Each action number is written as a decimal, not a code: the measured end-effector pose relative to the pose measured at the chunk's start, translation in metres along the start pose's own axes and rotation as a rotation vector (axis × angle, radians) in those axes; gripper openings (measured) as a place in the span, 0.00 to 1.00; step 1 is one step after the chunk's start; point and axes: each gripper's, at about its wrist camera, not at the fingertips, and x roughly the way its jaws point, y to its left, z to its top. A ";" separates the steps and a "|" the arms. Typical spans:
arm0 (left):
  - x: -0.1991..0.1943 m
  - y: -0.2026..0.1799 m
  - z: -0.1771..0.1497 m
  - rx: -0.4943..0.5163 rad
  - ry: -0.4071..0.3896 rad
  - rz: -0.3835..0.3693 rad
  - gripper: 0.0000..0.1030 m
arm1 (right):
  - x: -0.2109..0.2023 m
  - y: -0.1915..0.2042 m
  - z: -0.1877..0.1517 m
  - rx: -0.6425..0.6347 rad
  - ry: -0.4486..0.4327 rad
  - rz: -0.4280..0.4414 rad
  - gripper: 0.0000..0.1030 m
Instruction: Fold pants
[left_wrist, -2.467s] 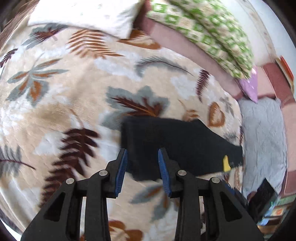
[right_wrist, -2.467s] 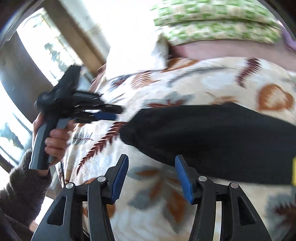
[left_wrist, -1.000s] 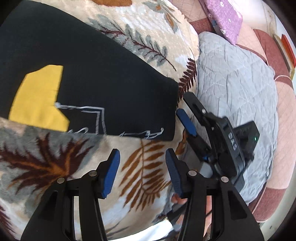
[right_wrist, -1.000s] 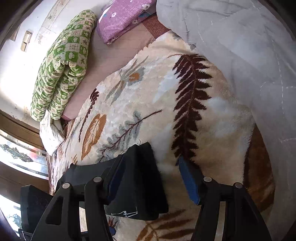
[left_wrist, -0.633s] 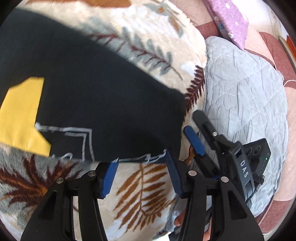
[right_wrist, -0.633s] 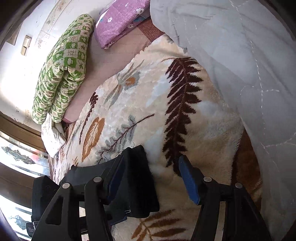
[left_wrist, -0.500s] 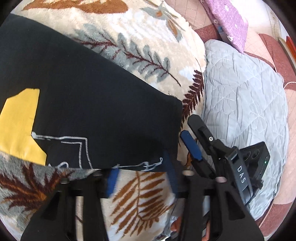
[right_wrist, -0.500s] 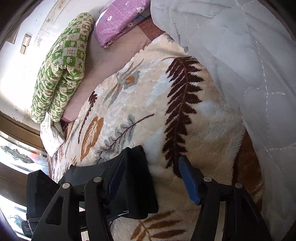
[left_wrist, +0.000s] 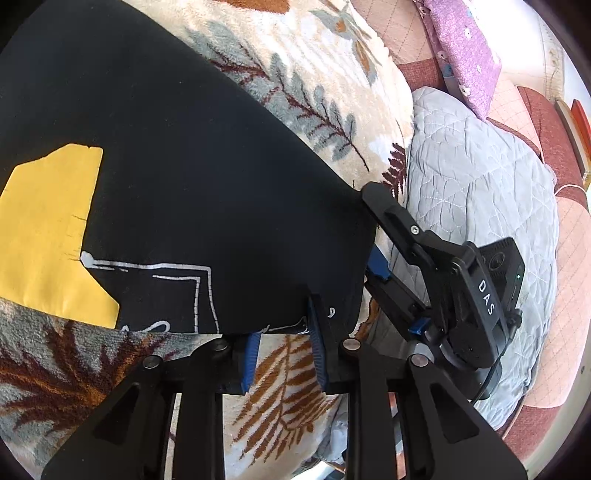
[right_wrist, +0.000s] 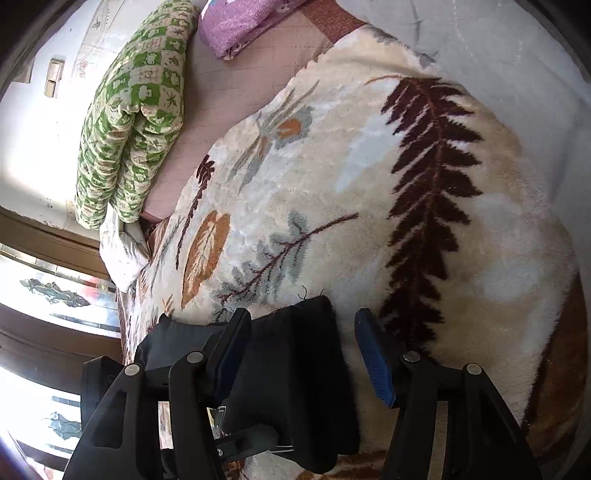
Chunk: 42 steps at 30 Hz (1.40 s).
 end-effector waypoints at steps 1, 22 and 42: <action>0.000 0.000 0.001 0.000 -0.002 -0.002 0.21 | 0.003 0.002 0.001 -0.007 0.008 -0.012 0.56; -0.041 -0.016 0.003 0.093 -0.016 -0.017 0.06 | -0.020 0.036 -0.006 -0.083 -0.005 -0.063 0.15; -0.151 0.073 0.040 -0.078 -0.112 -0.116 0.07 | 0.024 0.176 -0.028 -0.177 0.025 -0.022 0.13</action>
